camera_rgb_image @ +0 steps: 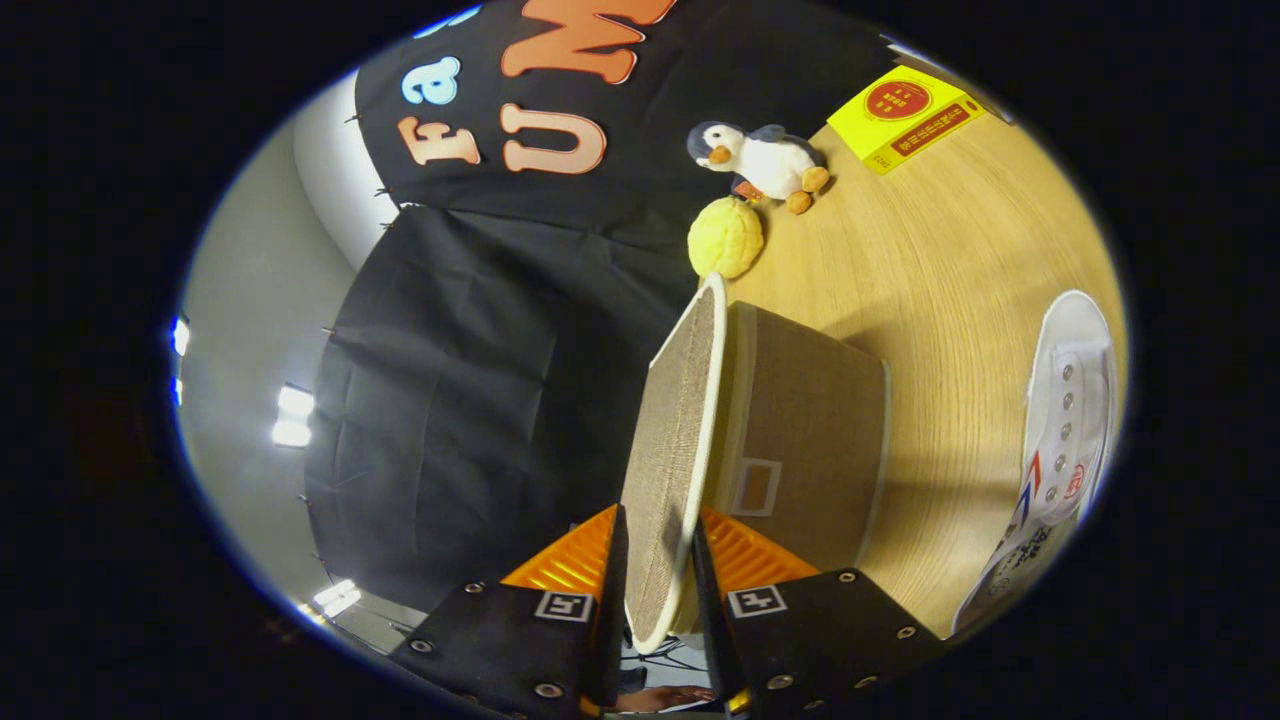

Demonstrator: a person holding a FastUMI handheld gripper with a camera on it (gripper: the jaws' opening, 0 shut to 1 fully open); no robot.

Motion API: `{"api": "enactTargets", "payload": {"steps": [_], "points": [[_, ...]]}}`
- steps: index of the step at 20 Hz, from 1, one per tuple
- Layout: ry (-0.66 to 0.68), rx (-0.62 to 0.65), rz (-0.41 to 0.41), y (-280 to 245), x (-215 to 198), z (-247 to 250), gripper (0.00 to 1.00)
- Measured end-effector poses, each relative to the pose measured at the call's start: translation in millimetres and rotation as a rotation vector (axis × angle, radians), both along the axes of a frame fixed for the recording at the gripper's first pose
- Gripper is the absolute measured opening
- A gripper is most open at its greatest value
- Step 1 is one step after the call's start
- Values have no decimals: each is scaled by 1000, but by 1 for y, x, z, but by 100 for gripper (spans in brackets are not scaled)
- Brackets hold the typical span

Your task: Open the storage box then place both shoes into the box .Put the left shoe in first, then the right shoe, with the right side of both shoes facing outward in a uniform manner.

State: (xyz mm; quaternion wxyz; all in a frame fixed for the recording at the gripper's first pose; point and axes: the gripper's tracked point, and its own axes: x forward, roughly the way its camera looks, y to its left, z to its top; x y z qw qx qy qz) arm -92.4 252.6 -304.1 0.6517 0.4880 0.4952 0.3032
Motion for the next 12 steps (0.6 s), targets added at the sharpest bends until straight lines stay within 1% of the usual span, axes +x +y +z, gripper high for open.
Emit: {"api": "enactTargets", "payload": {"steps": [3, 5, 7, 10, 12], "points": [[30, 40, -45, 6, 8, 19, 12], [15, 49, -45, 11, 13, 34, 5], [-22, 46, -30, 16, 18, 51, 4], [-111, -31, -26, 18, 28, 64, 6], [-146, -40, -30, 20, 32, 78, 6]]}}
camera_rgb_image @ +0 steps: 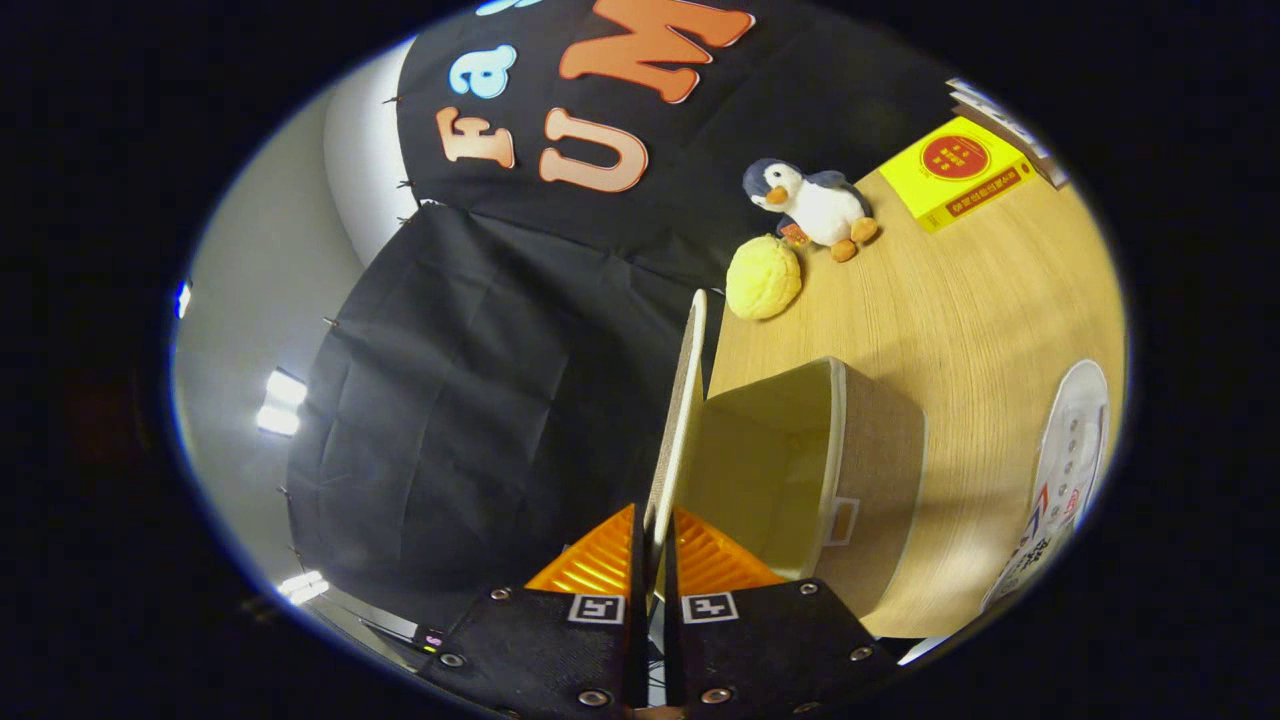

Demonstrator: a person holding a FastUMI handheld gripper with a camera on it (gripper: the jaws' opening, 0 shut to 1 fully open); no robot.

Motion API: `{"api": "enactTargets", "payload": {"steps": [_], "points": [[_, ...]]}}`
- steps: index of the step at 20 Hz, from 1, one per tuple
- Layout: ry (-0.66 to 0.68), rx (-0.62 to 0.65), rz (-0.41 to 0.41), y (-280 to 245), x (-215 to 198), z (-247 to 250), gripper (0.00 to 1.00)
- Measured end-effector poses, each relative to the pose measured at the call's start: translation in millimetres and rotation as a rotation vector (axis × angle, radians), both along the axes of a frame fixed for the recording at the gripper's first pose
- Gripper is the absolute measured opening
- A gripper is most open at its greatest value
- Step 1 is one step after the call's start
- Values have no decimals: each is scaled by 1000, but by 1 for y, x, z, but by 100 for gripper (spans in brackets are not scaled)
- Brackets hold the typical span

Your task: Open the storage box then place both shoes into the box .Put the left shoe in first, then the right shoe, with the right side of both shoes facing outward in a uniform manner.

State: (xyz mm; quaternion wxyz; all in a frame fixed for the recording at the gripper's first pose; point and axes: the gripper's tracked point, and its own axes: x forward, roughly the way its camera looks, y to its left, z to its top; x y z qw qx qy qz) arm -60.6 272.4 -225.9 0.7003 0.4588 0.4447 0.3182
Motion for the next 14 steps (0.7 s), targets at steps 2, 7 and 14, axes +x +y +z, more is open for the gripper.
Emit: {"api": "enactTargets", "payload": {"steps": [2, 7, 14], "points": [[-30, -23, 8, 4, 3, 9, 7], [-108, -56, 60, 33, 12, 47, 7], [-132, -53, 177, 144, 13, 83, 7]]}}
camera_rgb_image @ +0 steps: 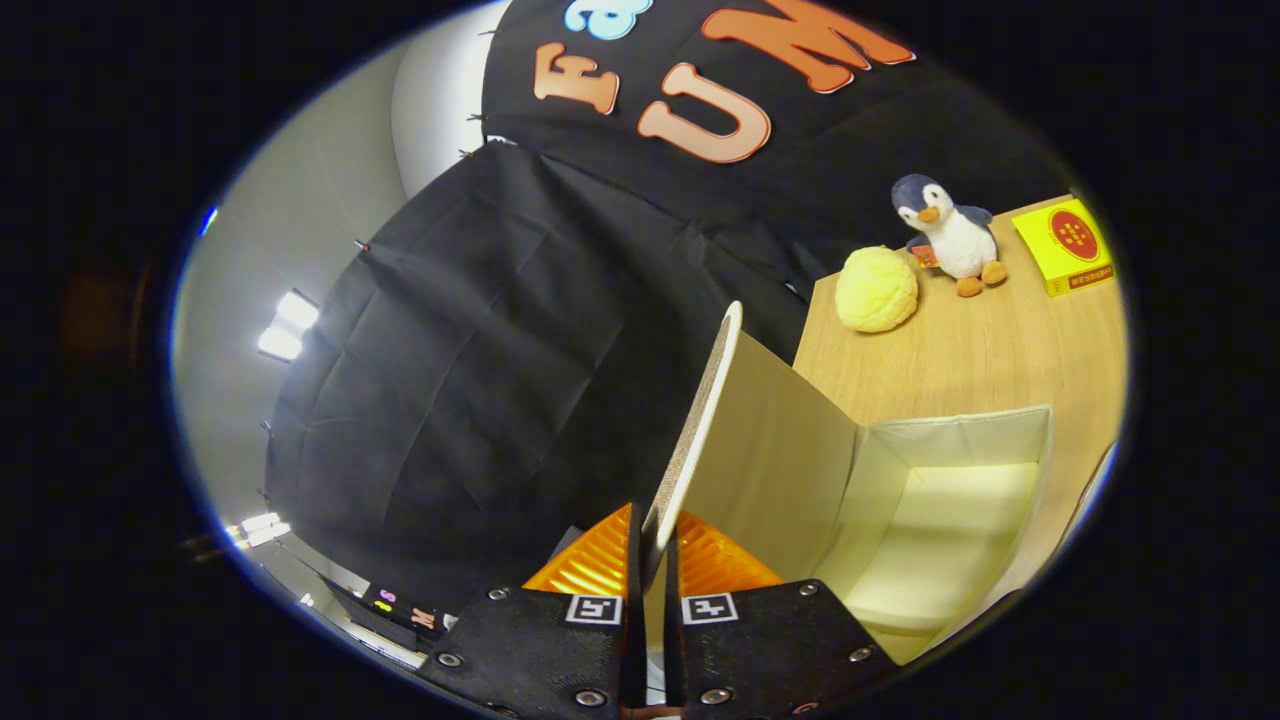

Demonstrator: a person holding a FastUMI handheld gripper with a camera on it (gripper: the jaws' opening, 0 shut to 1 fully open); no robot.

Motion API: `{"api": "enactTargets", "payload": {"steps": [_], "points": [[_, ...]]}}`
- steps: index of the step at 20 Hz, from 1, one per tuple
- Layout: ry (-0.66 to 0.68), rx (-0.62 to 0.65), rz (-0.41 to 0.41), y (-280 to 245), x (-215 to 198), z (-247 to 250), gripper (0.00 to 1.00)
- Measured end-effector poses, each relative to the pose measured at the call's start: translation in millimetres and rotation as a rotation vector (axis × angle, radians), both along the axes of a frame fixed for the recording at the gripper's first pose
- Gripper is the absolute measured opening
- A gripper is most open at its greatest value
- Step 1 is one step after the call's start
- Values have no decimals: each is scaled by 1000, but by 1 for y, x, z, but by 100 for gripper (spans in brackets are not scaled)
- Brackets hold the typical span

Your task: Open the storage box then place both shoes into the box .Put the left shoe in first, then the right shoe, with the right side of both shoes facing outward in a uniform manner.

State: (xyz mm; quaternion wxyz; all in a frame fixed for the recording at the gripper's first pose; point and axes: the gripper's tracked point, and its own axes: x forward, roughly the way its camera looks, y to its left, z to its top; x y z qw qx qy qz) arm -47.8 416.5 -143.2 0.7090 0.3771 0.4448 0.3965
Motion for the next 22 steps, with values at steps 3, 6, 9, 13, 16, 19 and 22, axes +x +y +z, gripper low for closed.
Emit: {"api": "enactTargets", "payload": {"steps": [3, 6, 9, 13, 16, 19, 22], "points": [[13, -32, 66, 52, -4, -7, 7], [51, -71, 113, 85, 0, -23, 8], [71, -108, 140, 109, 7, -29, 13], [-31, -189, 136, 99, 9, -28, 43], [-106, -238, 125, 70, 4, -33, 63], [-166, -292, 77, 22, 8, -45, 78], [-192, -353, -5, -37, 17, -57, 83]]}}
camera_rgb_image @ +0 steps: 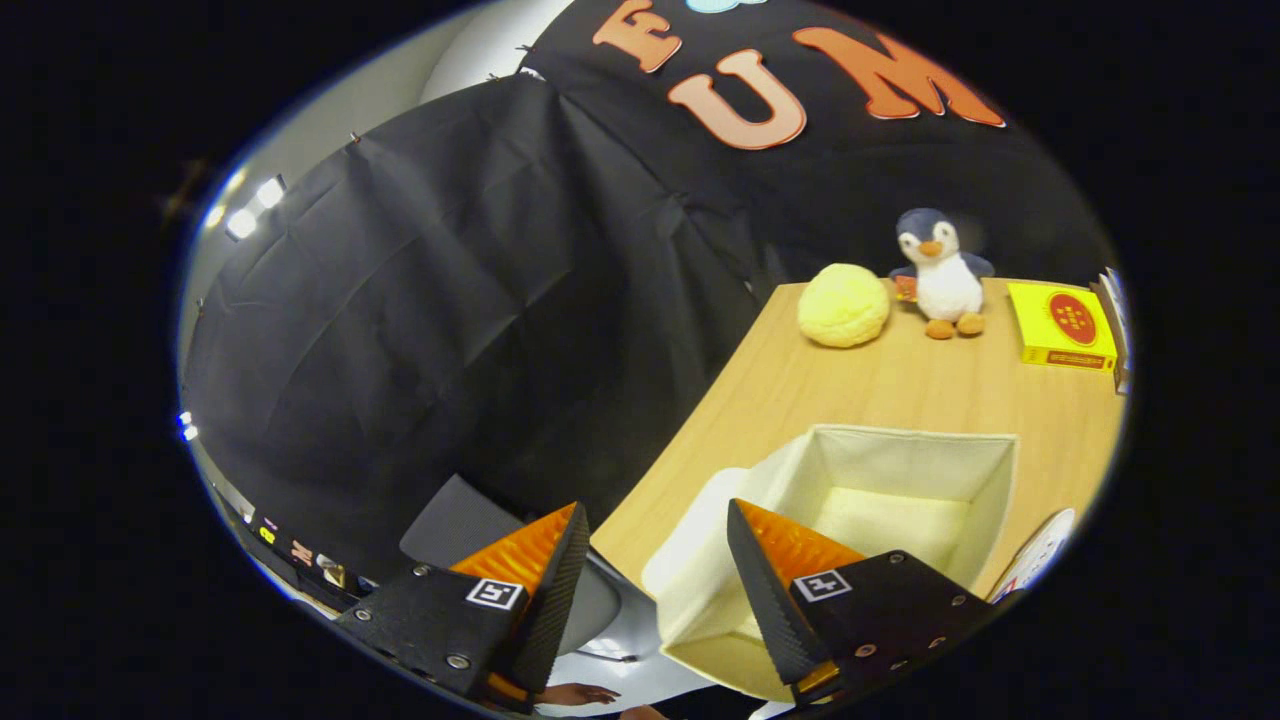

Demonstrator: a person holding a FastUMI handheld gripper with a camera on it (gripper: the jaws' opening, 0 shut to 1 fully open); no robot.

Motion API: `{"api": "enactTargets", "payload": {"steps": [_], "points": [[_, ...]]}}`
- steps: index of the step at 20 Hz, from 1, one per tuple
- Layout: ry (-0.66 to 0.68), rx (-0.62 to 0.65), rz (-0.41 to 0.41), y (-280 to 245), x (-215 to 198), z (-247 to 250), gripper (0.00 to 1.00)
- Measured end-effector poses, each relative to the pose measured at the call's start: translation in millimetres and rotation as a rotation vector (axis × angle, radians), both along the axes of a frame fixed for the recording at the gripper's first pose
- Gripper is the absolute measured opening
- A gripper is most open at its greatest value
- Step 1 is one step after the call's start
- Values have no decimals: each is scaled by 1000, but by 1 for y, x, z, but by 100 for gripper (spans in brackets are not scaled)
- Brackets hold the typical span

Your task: Open the storage box then place both shoes into the box .Put the left shoe in first, then the right shoe, with the right side of both shoes facing outward in a uniform manner.

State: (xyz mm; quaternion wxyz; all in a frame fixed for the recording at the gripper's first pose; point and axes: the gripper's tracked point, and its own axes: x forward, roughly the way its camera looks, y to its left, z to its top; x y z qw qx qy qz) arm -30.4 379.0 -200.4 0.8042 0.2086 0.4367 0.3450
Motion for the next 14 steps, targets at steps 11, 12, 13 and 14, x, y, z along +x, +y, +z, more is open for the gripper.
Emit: {"api": "enactTargets", "payload": {"steps": [11, 12, 13, 14], "points": [[-11, -355, -278, -222, -8, -78, 87], [5, -395, -281, -238, -15, -88, 87], [17, -426, -287, -251, -22, -98, 87], [38, -463, -286, -263, -27, -110, 87]]}}
